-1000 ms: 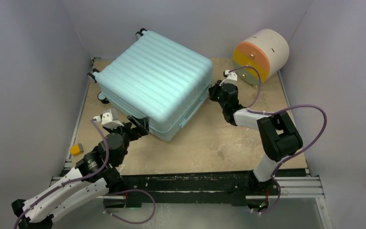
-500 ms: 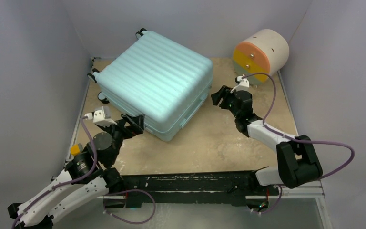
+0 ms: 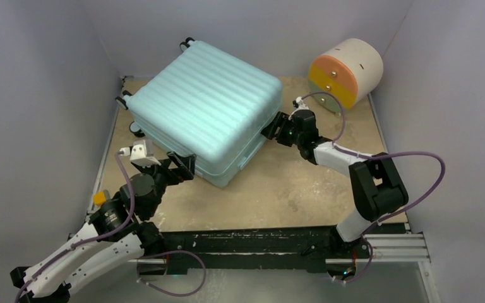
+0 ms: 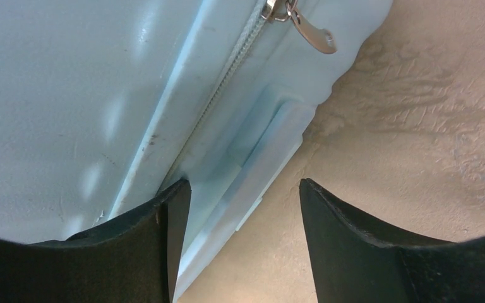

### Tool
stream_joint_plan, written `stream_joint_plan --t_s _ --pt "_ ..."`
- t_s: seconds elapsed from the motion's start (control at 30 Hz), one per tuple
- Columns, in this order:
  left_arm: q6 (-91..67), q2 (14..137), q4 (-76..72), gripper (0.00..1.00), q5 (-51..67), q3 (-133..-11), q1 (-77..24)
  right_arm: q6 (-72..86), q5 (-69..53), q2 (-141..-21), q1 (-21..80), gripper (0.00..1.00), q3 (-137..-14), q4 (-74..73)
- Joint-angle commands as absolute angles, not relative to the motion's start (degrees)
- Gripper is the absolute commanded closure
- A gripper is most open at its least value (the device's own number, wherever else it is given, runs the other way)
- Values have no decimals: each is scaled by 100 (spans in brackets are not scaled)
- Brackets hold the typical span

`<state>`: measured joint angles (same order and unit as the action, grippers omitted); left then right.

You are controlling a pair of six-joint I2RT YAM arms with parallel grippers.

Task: Pack the luggage
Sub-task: Zip the luggage at the center of the board.

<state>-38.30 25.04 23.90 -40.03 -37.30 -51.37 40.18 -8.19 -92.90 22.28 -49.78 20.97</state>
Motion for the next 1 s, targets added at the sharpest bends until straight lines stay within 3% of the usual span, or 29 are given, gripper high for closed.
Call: stream_joint_plan --t_s 0.0,0.2,0.3,0.37,0.53,0.63,0.87,0.97 --pt "-3743 2288 2572 0 -4090 -4035 -5119 4257 -865 -9451 2379 36 -5173 1624" --pt "-3678 2219 2619 0 -4200 -4010 -5122 4311 -752 -9437 2444 40 -4929 1529" --pt "-3843 2338 2543 0 -4275 -3952 -5119 4488 -604 -9653 2473 47 -5238 1284" --pt "-4032 2438 2540 0 -4427 -3936 -5121 4731 -425 -9786 2496 55 -5340 1157" --pt "-4336 2837 2054 0 -4808 -3643 -5117 5475 -518 -9895 2489 88 -4878 1238" --pt "-4633 3244 1931 0 -4981 -3639 -5116 5655 -440 -9864 2488 100 -4465 1580" --pt "-3468 3421 -70 0 -4285 -3166 -5116 6698 -291 -9339 2749 100 -3242 2177" --pt "-3314 3340 -154 1 -3933 -3274 -5115 7330 -40 -9154 3181 100 -2927 2282"
